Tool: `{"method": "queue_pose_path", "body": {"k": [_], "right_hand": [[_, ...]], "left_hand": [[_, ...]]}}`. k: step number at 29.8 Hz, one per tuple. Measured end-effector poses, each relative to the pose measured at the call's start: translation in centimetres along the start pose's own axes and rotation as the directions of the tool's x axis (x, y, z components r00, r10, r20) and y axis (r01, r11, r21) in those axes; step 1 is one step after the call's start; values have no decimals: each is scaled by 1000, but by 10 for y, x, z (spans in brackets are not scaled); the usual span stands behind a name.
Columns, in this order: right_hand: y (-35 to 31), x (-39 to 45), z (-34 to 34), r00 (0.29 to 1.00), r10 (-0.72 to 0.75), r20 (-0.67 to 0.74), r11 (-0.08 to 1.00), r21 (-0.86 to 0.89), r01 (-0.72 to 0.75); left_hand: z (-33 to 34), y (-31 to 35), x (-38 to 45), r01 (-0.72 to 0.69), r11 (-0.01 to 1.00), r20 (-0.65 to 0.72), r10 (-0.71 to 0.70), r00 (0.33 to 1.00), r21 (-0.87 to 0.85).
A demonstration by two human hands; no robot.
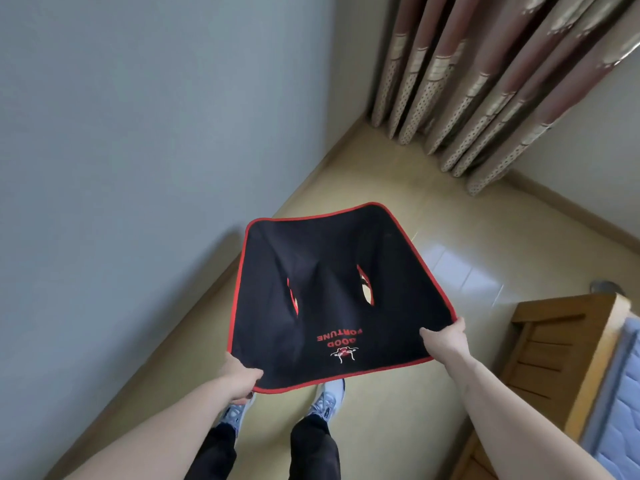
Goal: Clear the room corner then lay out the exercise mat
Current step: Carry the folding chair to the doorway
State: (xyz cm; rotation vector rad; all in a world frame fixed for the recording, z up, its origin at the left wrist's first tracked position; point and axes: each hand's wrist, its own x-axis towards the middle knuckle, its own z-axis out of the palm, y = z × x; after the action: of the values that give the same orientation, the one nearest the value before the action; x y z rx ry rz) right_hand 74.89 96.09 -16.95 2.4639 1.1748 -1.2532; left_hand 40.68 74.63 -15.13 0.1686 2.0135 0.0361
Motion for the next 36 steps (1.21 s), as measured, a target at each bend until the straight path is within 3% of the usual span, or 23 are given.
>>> {"method": "queue_pose_path", "body": {"k": [4, 11, 17, 23, 30, 36], "right_hand": [[4, 26, -2, 999, 51, -11, 995, 84, -50], [6, -1, -25, 990, -142, -3, 977, 160, 140], [18, -71, -56, 990, -87, -107, 963, 247, 111], [81, -156, -71, 981, 85, -174, 936, 352, -19], [142, -265, -22, 929, 283, -237, 847, 516, -127], [190, -376, 47, 817, 509, -271, 668, 723, -176]], "left_hand": [[4, -4, 17, 30, 999, -117, -34, 993, -35], [-40, 26, 5, -90, 987, -250, 121, 961, 133], [-87, 93, -63, -228, 934, -326, 314, 892, 275], [-103, 126, -116, -400, 806, -199, 520, 831, 436], [-113, 118, -127, -575, 606, 27, 675, 737, 551], [-110, 112, -156, -756, 316, 304, 774, 555, 574]]}}
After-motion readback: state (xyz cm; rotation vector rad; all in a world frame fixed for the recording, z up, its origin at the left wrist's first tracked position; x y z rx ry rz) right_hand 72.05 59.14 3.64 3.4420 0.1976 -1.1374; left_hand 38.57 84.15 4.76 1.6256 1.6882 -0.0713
